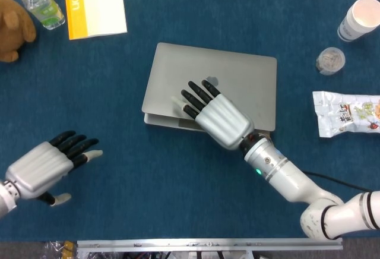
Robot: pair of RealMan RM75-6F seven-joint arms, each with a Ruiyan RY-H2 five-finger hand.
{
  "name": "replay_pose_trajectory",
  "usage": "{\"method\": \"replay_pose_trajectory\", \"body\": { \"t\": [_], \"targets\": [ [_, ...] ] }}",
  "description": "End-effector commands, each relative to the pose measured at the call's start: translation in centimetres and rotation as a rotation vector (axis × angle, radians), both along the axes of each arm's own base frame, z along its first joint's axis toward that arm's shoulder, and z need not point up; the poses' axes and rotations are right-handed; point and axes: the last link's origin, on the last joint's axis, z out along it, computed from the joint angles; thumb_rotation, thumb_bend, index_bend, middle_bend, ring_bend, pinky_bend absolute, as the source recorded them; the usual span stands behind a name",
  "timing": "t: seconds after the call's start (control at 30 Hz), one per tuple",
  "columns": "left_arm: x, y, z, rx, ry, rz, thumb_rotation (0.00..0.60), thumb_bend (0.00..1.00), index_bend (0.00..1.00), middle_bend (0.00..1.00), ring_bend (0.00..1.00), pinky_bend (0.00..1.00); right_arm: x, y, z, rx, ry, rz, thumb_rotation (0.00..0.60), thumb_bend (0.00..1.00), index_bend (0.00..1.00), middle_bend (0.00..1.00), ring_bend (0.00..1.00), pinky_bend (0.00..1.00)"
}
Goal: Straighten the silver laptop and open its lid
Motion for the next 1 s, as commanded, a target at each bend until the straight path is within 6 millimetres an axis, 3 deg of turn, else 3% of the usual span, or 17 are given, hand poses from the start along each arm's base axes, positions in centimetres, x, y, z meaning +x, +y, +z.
{"method": "replay_pose_trajectory", "body": {
  "t": [0.03, 1.0],
  "targets": [
    [0.4, 0.6, -0.6, -0.003, -0.005, -0.008, 0.498, 0.25, 0.00, 0.00, 0.00, 0.01, 0.1, -0.1, 0.1, -0.008, -0.002, 0.002, 0.600, 0.46, 0.00, 0.13, 0.01, 0.15],
    [4.8, 3.3, -6.4, -0.080, -0.038, -0.093, 0.495, 0.25, 0.00, 0.00, 0.00, 0.01, 0.4, -0.4, 0.3, -0.013, 0.014, 0.005, 0.600, 0.46, 0.00, 0.13, 0.01, 0.15]
  ]
}}
